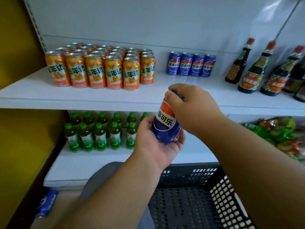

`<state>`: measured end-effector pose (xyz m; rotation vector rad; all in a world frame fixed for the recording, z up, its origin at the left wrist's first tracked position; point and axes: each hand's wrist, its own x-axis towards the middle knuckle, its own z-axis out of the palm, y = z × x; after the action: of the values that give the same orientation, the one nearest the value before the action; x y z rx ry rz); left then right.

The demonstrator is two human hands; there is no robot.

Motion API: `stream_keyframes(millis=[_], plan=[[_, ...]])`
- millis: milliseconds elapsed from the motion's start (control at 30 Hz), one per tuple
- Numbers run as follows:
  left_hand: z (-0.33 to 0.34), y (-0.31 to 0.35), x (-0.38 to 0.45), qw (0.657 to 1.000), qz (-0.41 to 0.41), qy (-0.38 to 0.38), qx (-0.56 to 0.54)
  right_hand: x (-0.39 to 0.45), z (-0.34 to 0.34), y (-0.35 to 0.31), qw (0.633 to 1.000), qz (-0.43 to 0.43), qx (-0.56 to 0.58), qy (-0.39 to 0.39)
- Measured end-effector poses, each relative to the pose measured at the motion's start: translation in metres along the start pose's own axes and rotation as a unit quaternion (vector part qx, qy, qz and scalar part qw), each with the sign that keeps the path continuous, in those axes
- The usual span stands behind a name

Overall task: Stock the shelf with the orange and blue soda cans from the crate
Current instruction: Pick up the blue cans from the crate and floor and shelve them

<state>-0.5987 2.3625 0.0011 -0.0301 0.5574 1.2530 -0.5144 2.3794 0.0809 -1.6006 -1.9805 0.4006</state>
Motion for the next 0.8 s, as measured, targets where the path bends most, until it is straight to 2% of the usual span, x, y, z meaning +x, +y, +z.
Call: stream_keyframes(millis=[133, 233, 333, 533, 733, 800], plan=[[0.031, -0.022, 0.024, 0.999, -0.041, -0.020, 0.019, 0.014, -0.034, 0.030, 1.000, 0.002, -0.012, 0.000], [0.062, -0.033, 0.044, 0.999, -0.021, -0.036, 0.005, 0.026, -0.047, 0.048, 0.996, 0.028, 0.035, 0.076], [0.090, -0.039, 0.069, 0.997, -0.006, -0.072, -0.012, 0.039, -0.049, 0.064, 0.973, 0.064, 0.144, 0.166], [0.131, -0.046, 0.114, 0.990, -0.012, -0.141, 0.021, 0.077, -0.047, 0.097, 0.954, 0.076, 0.193, 0.216], [0.153, -0.042, 0.175, 0.990, 0.036, -0.111, 0.083, 0.132, -0.045, 0.131, 0.953, 0.105, 0.175, 0.224], [0.155, -0.033, 0.195, 0.988, 0.077, -0.081, 0.104, 0.149, -0.040, 0.141, 0.947, 0.115, 0.217, 0.209]])
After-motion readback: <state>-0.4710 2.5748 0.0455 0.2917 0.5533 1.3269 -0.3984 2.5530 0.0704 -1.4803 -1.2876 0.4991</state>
